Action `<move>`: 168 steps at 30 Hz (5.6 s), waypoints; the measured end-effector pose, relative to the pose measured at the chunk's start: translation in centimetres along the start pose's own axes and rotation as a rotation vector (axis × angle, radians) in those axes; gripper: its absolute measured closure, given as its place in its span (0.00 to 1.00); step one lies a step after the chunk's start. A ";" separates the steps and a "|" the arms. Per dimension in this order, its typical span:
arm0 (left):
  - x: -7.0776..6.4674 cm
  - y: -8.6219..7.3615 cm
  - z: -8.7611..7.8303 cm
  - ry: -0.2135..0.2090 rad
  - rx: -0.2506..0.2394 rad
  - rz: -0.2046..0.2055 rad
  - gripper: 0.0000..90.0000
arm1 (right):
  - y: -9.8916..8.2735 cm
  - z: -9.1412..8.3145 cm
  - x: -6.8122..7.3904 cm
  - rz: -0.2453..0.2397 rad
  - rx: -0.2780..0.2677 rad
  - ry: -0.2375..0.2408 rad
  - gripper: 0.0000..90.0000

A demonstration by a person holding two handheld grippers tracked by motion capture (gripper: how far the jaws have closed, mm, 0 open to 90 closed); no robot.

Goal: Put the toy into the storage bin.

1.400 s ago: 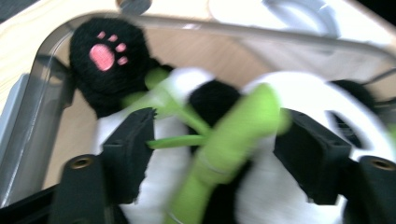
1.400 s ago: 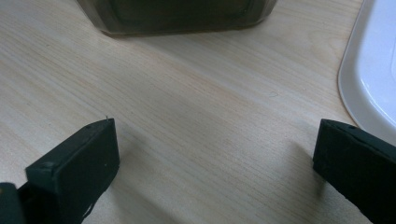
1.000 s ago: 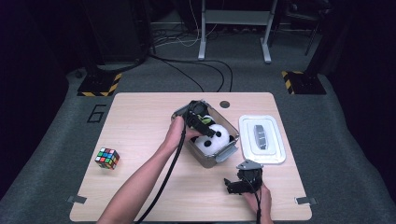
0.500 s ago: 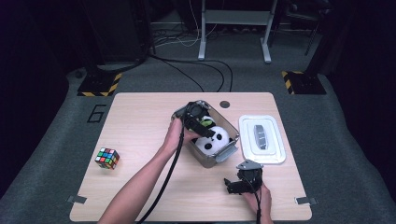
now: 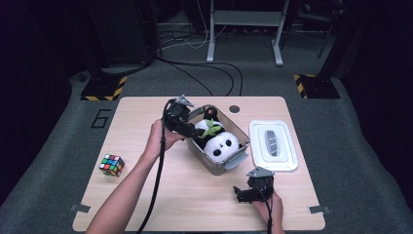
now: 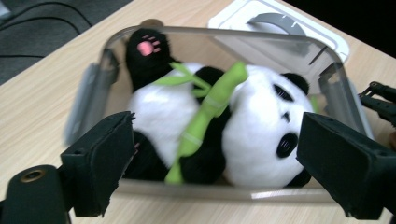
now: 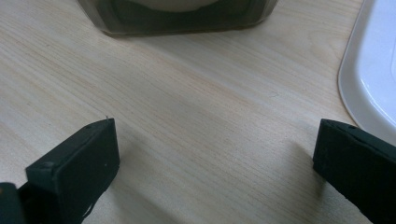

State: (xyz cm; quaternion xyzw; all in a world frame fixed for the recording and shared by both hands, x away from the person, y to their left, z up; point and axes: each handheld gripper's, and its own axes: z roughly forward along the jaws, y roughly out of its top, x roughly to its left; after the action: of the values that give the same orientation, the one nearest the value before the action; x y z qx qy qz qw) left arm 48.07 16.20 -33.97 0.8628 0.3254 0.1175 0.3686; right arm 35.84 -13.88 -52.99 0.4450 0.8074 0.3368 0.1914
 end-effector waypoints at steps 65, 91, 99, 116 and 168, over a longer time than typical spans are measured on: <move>12.2 -28.0 -6.7 0.327 0.017 -0.446 0.19 | 0.0 0.0 0.0 -0.001 0.000 0.001 0.00; 10.9 -25.8 -7.1 0.315 -0.009 -0.391 0.38 | 0.0 0.0 0.0 -0.001 0.000 0.001 0.00; 9.9 -23.3 -7.2 0.284 -0.016 -0.352 0.38 | 0.0 0.0 0.0 -0.001 0.000 0.000 0.00; 8.4 -18.2 -6.7 0.233 -0.036 -0.267 0.38 | 0.0 0.0 0.0 -0.001 0.000 0.001 0.00; 7.1 -8.1 -5.4 0.162 -0.057 -0.114 0.38 | 0.0 0.0 0.0 -0.001 0.000 0.001 0.00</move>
State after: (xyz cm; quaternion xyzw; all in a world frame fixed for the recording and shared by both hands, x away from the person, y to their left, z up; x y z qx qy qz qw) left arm 47.28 28.02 -36.27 0.8198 0.3993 0.1749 0.3714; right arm 35.85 -13.89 -52.99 0.4444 0.8078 0.3369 0.1909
